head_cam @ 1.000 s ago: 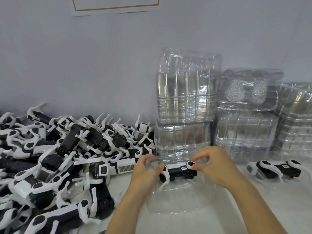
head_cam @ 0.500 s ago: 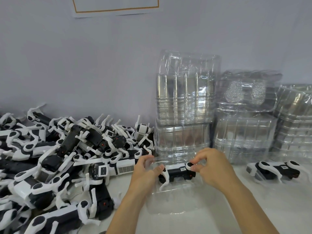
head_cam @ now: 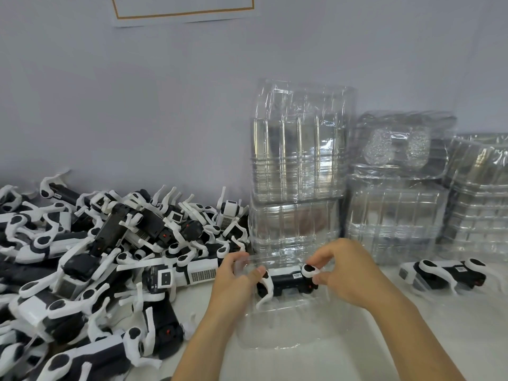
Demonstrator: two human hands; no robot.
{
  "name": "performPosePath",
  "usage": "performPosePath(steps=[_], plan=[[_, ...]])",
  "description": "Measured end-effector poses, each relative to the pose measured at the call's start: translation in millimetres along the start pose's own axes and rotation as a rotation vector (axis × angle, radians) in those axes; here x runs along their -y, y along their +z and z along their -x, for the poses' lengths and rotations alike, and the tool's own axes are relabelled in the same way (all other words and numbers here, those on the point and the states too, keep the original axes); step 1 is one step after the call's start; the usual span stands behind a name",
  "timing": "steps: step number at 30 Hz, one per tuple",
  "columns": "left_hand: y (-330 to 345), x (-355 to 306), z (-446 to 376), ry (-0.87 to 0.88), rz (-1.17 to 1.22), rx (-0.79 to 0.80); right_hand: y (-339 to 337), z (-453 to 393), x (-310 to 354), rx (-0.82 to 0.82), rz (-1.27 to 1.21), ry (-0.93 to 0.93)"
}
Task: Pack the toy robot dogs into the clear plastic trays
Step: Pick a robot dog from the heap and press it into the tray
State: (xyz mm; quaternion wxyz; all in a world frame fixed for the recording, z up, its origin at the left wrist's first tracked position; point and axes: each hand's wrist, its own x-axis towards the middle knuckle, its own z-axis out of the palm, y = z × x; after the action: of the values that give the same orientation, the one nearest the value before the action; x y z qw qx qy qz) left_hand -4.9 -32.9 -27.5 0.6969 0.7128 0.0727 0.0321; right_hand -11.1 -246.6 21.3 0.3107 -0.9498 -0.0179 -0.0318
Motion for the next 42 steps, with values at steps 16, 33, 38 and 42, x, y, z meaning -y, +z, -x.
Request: performPosePath(steps=[16,33,38,42], plan=[[1.1,0.2,0.3,0.027,0.024,-0.017,13.9,8.9,30.6,-0.044,0.004,-0.227],[2.5,0.3,-4.7,0.019,0.03,-0.076,45.3,13.1,48.0,0.092,0.063,-0.335],[1.9,1.2,-4.9,0.025,0.003,-0.067,41.5,13.4,47.7,0.142,0.049,-0.316],[2.0,-0.2,-5.4,0.029,-0.007,-0.072,26.1,8.8,39.1,0.124,0.0,-0.283]])
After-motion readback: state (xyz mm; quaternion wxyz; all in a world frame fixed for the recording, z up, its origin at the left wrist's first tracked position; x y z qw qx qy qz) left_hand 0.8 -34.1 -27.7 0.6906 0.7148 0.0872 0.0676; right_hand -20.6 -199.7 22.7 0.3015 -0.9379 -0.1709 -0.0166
